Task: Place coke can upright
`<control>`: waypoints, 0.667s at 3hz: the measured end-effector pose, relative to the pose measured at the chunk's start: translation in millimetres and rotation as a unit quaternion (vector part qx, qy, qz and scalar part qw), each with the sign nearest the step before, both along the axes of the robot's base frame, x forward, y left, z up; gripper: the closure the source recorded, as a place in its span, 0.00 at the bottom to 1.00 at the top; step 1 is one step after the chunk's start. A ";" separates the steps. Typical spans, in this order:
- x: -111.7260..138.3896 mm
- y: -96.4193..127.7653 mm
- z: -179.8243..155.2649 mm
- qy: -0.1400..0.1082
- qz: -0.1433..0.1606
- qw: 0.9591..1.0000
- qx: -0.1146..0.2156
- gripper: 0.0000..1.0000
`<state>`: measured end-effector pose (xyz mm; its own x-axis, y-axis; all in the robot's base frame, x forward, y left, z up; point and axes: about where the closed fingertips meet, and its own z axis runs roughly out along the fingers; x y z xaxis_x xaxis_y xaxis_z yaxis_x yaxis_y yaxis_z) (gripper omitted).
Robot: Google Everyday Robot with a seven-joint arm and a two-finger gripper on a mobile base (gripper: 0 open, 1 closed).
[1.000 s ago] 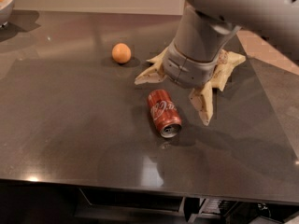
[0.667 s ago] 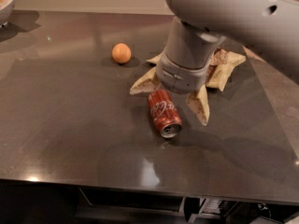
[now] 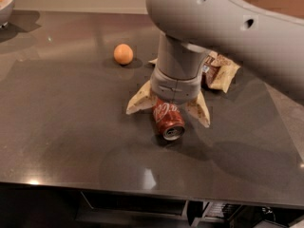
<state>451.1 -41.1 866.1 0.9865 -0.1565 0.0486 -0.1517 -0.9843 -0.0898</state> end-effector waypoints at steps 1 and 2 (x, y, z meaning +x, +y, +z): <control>-0.7 2.2 -4.8 0.001 0.037 0.999 -0.013 0.00; 8.2 -0.8 -13.6 0.002 0.060 0.998 -0.021 0.00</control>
Offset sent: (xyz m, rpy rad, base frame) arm 0.0045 -0.0019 -0.0145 -0.0551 0.0141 0.1587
